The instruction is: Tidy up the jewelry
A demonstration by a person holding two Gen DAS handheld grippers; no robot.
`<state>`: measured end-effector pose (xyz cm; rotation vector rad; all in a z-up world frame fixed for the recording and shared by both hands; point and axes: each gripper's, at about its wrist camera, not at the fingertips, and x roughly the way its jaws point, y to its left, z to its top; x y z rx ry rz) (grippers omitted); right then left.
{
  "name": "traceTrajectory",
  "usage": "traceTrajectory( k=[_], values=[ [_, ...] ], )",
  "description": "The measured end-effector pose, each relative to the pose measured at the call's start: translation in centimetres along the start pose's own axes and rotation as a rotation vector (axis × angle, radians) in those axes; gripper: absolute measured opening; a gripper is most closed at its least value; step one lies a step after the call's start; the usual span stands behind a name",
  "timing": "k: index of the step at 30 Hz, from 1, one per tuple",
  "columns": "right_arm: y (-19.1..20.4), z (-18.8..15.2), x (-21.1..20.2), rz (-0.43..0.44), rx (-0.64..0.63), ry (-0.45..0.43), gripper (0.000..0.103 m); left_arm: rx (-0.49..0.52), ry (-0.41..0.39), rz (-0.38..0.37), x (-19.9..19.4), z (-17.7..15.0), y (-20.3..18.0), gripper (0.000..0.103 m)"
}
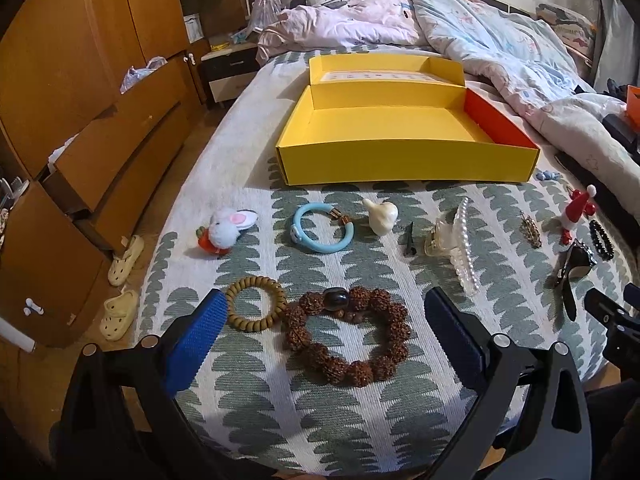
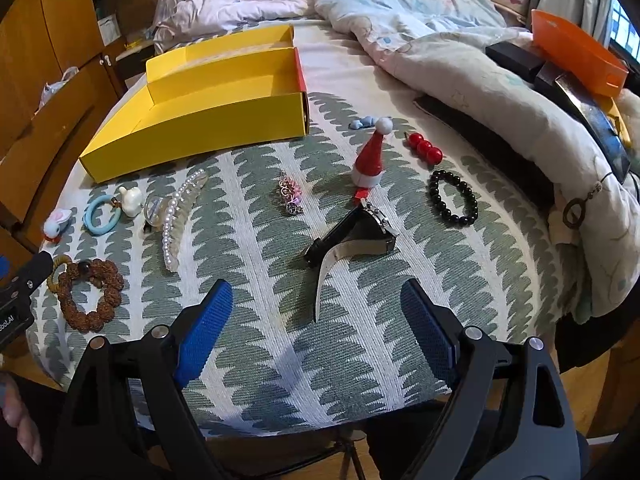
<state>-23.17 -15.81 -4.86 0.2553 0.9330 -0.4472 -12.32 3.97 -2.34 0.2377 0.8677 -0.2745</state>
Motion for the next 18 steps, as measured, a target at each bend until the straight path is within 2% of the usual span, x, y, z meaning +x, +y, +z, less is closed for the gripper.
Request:
traceTrajectory(
  k=[6, 18],
  values=[
    [-0.12, -0.02, -0.04, -0.010, 0.006, -0.002, 0.087, 0.012, -0.011, 0.032, -0.18, -0.01, -0.03, 0.097],
    [-0.18, -0.03, -0.09, -0.014, 0.013, -0.009, 0.087, -0.012, -0.006, 0.004, -0.34, 0.27, 0.80, 0.097]
  ],
)
